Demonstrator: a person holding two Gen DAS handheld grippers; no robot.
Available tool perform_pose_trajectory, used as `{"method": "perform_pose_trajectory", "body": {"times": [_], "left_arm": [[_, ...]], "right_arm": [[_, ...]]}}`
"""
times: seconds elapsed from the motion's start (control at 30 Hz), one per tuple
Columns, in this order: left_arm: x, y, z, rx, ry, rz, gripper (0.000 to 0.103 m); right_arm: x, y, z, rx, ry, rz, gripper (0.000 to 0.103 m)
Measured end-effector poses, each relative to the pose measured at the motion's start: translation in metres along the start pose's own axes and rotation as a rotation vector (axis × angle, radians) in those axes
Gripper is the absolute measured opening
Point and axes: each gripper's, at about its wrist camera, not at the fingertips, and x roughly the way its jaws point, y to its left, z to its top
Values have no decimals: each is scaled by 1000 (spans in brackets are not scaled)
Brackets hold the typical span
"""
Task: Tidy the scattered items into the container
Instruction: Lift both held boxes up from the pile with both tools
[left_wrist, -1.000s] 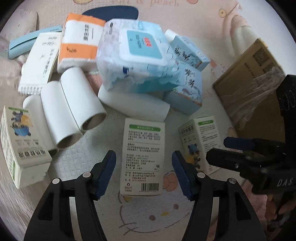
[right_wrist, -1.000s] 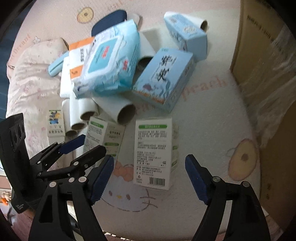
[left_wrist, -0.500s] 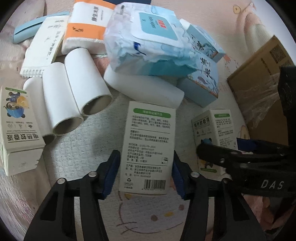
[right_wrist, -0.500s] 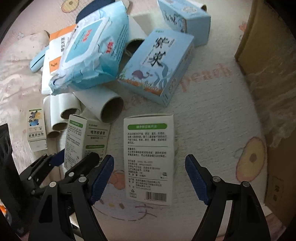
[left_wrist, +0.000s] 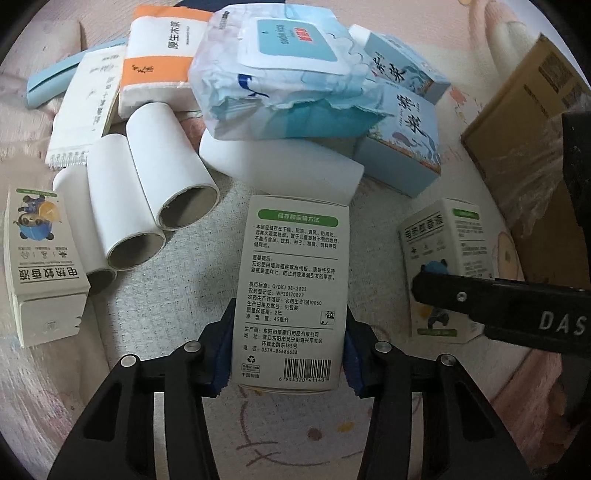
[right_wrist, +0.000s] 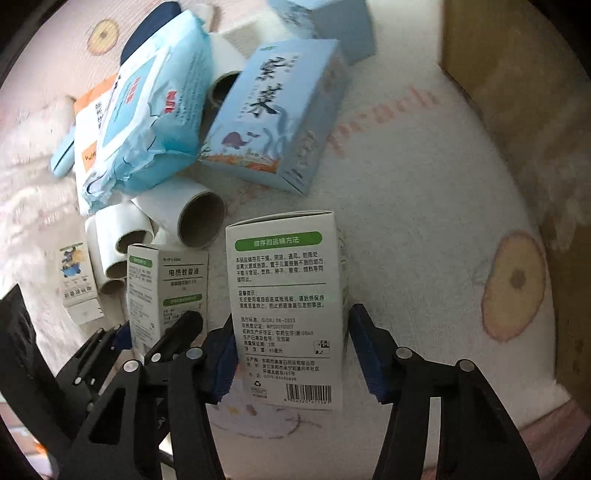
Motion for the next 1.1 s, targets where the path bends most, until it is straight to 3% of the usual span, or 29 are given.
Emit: {"method": "perform_pose_trajectory", "body": {"times": [0.2, 0.57, 0.77, 0.97, 1.1], "left_arm": [[-8, 2, -15, -11, 5, 25, 52], [-24, 25, -46, -153, 19, 38, 52], [-42, 43, -52, -190, -25, 40, 52], [-67, 47, -59, -202, -80, 45, 52], [-87, 38, -46, -180, -133, 45, 52]], "right_arm": [[-11, -2, -17, -8, 45, -49, 45], [-7, 14, -36, -123, 52, -141, 45], [-11, 11, -38, -84, 88, -30, 45], [-35, 20, -43, -113, 34, -25, 45], [-58, 26, -46, -124, -5, 4, 45]]}}
